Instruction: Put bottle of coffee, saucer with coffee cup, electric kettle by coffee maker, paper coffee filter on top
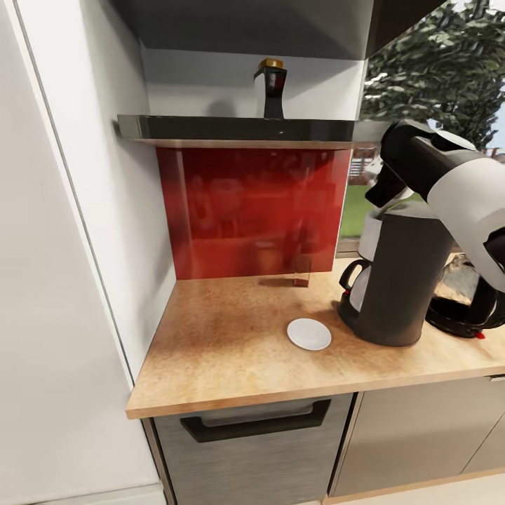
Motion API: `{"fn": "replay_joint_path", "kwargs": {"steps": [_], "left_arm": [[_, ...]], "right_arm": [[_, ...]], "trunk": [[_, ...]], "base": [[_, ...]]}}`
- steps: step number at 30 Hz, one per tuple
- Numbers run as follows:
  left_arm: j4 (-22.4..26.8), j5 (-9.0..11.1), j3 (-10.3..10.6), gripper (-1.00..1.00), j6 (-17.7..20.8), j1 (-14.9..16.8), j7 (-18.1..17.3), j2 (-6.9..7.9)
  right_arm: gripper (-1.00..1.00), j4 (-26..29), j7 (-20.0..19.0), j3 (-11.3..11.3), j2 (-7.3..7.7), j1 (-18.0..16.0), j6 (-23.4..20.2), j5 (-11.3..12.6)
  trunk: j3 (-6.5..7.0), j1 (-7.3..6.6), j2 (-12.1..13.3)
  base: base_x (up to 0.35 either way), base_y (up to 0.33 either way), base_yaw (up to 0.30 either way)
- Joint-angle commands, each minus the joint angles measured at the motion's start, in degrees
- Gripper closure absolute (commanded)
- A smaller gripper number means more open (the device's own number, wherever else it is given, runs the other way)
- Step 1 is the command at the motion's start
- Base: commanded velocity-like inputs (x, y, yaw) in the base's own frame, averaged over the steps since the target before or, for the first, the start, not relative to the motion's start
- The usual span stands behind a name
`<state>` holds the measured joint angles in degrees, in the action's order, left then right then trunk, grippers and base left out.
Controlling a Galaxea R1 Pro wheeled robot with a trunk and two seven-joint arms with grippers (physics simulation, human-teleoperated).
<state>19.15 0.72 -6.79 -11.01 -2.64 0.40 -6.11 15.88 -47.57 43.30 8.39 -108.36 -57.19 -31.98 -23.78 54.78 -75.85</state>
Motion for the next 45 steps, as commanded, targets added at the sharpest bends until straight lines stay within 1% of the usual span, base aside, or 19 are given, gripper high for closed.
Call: {"fn": "replay_joint_path", "kwargs": {"steps": [1, 45], "left_arm": [[0.10, 0.07, -0.15, -1.00, -0.06, -0.03, 0.04, -0.04], [0.10, 0.07, -0.15, -1.00, -0.06, -0.02, 0.04, -0.04]], "right_arm": [[1.00, 0.12, -0.51, 0.11, 0.04, -0.01, -0.29, -0.37], [1.00, 0.70, -0.51, 0.04, -0.04, -0.54, -0.29, -0.30]], "trunk": [[-0.06, 0.00, -0.03], [-0.06, 0.00, -0.03]], "base": [[0.000, 0.000, 0.000], [0.000, 0.000, 0.000]]}}
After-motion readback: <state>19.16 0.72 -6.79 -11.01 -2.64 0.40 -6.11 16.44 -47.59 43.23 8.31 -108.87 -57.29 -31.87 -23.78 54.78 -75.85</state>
